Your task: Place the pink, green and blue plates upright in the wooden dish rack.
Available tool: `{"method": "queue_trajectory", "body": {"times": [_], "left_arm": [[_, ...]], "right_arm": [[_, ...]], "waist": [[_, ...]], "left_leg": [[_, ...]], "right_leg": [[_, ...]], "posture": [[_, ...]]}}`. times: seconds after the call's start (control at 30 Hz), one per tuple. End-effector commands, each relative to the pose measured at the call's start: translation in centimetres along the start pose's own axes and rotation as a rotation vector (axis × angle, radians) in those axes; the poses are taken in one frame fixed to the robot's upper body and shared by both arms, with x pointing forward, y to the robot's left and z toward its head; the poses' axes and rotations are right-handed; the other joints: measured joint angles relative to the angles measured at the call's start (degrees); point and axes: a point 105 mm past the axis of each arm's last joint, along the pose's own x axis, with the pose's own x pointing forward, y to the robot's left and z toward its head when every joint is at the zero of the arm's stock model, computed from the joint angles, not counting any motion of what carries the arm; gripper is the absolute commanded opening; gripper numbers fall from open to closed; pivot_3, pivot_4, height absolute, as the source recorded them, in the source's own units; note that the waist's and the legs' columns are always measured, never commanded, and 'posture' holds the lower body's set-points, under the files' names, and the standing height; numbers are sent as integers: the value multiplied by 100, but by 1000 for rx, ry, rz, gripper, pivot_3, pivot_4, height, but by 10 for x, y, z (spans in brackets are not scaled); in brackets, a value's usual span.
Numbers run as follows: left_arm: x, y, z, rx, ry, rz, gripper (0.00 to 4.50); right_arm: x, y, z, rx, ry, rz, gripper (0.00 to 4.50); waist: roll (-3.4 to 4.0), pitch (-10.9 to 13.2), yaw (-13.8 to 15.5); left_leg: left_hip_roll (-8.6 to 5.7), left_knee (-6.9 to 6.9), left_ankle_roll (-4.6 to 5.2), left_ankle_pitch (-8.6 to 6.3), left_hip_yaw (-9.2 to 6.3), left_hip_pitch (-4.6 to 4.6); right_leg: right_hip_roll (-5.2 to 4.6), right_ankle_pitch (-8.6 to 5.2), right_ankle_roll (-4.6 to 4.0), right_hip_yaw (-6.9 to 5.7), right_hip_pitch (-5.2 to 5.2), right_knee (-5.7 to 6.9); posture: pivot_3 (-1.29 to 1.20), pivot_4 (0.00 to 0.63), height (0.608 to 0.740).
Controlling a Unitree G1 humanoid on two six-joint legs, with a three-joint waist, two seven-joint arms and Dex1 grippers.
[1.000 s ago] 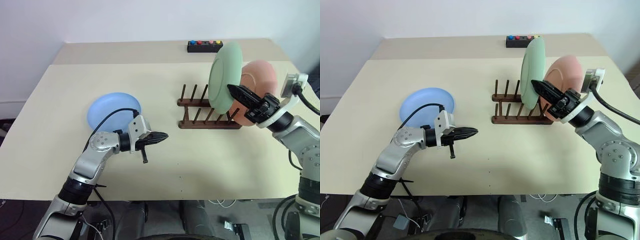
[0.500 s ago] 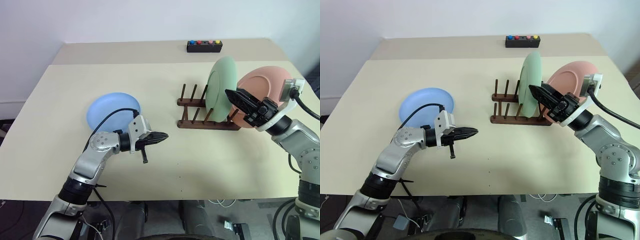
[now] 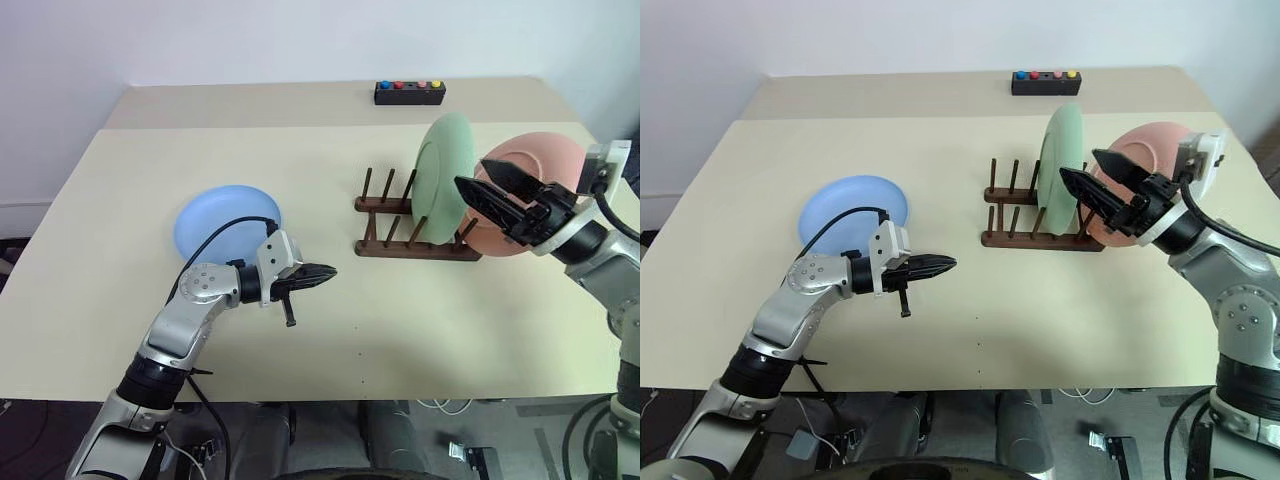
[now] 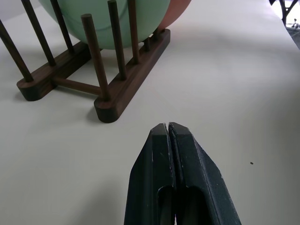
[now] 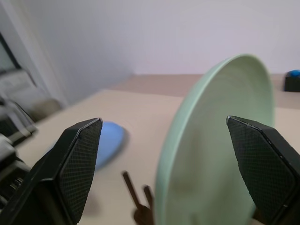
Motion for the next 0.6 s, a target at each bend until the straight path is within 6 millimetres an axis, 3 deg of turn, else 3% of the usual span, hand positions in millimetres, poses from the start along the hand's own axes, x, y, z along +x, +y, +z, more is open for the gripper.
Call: {"method": "queue_trajectory", "body": {"times": [0.03,0.13,0.2,0.23,0.37,0.5,0.6], "left_arm": [[-1,0,11,35,-33,1,0],[-5,9,14,15,-42,35,0],[-14,27,20,-45,-76,121,0],[-21,38,25,-70,-102,182,538],[-43,72,33,-76,-122,378,2302],[-85,128,27,-11,38,750,4237],[-100,146,29,-57,64,859,4429]], "right_arm": [[-4,7,28,-152,-47,7,4316],[-5,10,40,-241,-51,11,4316],[-6,14,47,-272,-48,33,4316],[-7,17,51,-291,-47,47,4500],[-7,23,58,-383,-20,61,4500],[-7,46,49,-500,79,173,4500],[-6,55,35,-549,146,233,4500]], "waist": [[0,0,1],[0,0,-6],[-1,1,-2],[-2,1,0],[-3,2,-5],[-5,3,8],[-12,5,1]], "left_leg": [[0,0,0,0,0,0],[0,-1,0,0,0,0],[0,0,0,0,0,0],[0,1,0,0,0,0],[1,0,0,0,0,-1],[0,0,0,0,-1,-1],[0,0,0,0,-1,-2]], "right_leg": [[0,0,0,0,0,0],[0,0,0,0,0,0],[0,0,0,0,-1,0],[0,0,0,0,0,0],[0,0,1,-2,-1,0],[0,0,1,-2,-2,-1],[0,0,2,-3,-1,-2]], "posture": [[0,150,740],[0,150,740],[0,150,740],[0,150,740],[0,150,740],[0,150,740],[0,150,740]]}}
